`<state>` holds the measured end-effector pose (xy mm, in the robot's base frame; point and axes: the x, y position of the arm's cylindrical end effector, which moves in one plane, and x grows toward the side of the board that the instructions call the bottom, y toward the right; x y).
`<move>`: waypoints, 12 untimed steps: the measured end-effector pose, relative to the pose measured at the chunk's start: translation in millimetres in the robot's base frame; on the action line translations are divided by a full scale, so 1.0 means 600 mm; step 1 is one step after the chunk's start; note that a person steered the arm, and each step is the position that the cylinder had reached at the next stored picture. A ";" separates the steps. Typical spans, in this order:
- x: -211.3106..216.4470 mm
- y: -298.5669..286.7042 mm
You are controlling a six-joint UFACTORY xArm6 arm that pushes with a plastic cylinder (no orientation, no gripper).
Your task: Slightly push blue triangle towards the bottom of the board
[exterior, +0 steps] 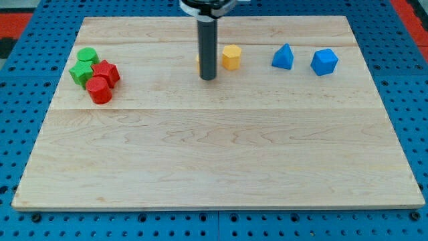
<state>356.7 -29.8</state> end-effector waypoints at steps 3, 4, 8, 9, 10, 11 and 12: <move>0.046 0.132; 0.046 0.268; -0.013 0.351; -0.070 0.334; -0.127 0.294; -0.154 0.266; -0.147 0.240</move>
<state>268.4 114.1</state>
